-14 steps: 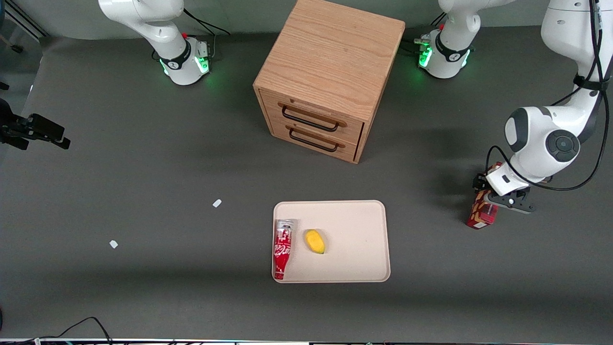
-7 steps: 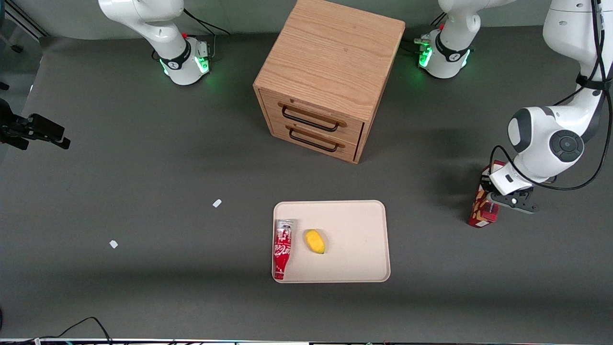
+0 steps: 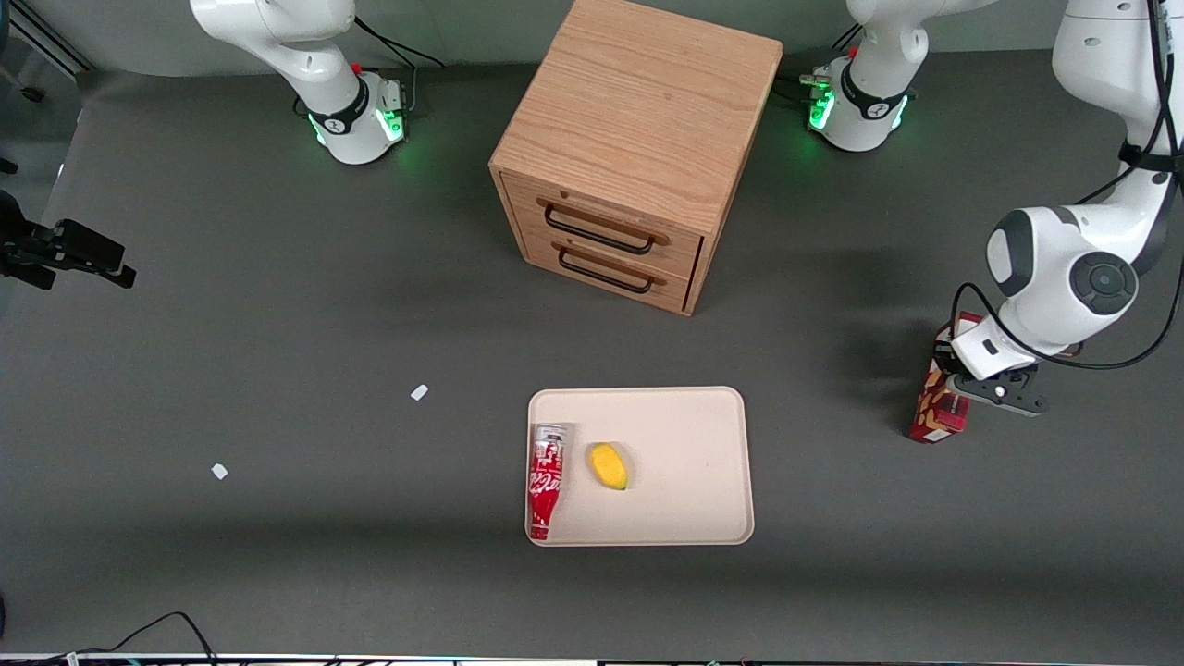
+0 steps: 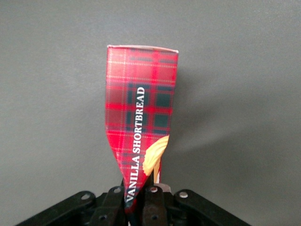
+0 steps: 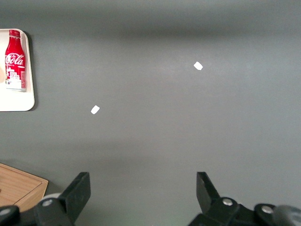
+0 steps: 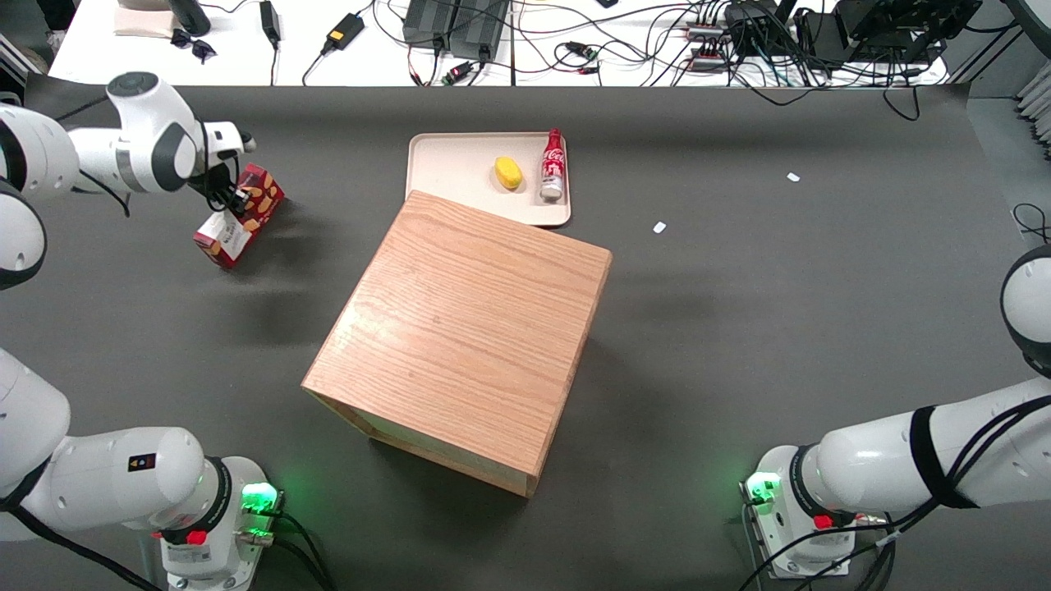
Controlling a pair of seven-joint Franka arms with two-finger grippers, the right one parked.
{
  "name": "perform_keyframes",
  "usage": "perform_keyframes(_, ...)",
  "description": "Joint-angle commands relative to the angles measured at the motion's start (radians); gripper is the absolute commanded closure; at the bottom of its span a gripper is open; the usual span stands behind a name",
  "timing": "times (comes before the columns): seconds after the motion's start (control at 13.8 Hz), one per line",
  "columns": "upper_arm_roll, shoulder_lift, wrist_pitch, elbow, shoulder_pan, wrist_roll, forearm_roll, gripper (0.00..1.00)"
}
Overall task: Place red cookie box on tray
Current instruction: 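Close the left gripper on the cookie box and lift it, then carry the held cookie box over to the white tray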
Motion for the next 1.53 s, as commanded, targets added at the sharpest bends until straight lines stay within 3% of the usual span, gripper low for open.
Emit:
perform_keyframes(0.0, 0.013, -0.043, -0.246, 0.158, -0.021, -0.003, -0.010, 1.00)
perform_keyframes(0.22, 0.010, -0.054, -0.491, 0.342, -0.053, -0.050, -0.114, 1.00)
perform_keyframes(0.58, -0.079, -0.027, -0.751, 0.626, -0.135, -0.401, -0.140, 1.00)
perform_keyframes(1.02, -0.139, 0.203, -0.695, 0.852, -0.295, -0.838, -0.177, 1.00)
perform_keyframes(1.24, -0.131, 0.288, -0.607, 0.898, -0.343, -0.880, -0.168, 1.00)
perform_keyframes(1.45, -0.126, 0.374, -0.508, 0.912, -0.405, -0.883, -0.087, 1.00)
